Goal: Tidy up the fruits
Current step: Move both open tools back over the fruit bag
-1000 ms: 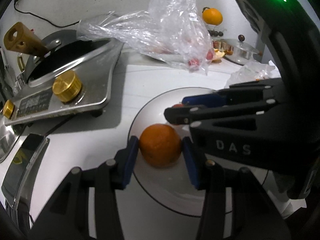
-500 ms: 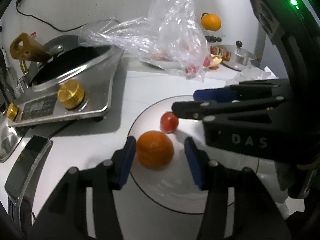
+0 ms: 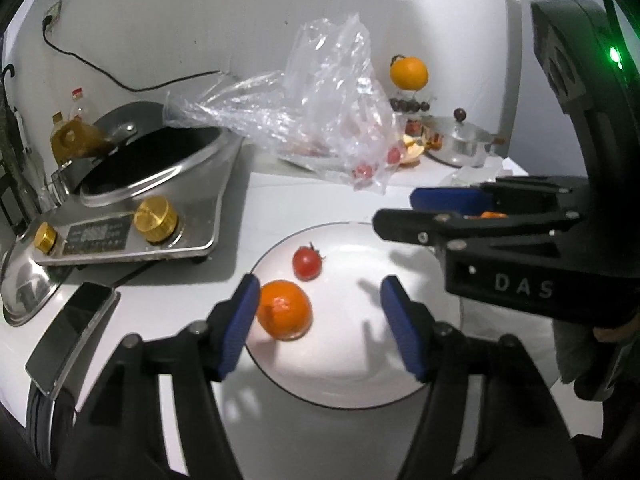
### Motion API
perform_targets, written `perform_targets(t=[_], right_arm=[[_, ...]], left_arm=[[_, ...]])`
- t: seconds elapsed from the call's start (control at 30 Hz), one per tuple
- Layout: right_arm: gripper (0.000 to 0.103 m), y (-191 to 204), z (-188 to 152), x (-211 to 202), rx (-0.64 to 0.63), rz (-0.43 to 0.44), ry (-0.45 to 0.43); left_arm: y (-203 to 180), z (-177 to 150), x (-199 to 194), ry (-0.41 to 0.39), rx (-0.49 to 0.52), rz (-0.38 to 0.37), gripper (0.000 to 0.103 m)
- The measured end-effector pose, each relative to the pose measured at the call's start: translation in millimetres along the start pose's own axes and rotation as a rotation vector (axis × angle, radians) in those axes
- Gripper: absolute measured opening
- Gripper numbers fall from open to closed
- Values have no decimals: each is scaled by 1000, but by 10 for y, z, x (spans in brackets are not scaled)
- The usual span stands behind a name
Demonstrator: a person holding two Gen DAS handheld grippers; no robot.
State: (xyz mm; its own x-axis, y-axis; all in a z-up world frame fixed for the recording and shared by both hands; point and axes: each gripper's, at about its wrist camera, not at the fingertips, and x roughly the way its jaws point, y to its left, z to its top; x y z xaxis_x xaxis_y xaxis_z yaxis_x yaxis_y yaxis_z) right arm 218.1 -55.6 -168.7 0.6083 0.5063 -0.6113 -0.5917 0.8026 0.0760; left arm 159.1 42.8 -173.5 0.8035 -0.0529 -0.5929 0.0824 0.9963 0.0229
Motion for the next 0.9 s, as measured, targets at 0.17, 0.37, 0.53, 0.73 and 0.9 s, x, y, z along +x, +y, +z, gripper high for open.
perform_targets(t=[0.17,0.37,0.53,0.73,0.9], right_arm=[[40,-53,-63,-185,8,-13,-22],[40,-137,-133,-404,22,-27,-48],[40,-217,-205,-568,34,-37,-66],[41,-345,-305,-745,49,-52,-85],[41,-472,-377,-869,63,-63,-98]], left_arm=[[-79,20,-126,-14,-7,4,65],[-183,47,-225,-23,-13,5,65],[-300,66,-289,-27,-15,-1,65],[-465,104,-355,-44,-6,-8,74],[-598,139,-372,-43,0,-12,74]])
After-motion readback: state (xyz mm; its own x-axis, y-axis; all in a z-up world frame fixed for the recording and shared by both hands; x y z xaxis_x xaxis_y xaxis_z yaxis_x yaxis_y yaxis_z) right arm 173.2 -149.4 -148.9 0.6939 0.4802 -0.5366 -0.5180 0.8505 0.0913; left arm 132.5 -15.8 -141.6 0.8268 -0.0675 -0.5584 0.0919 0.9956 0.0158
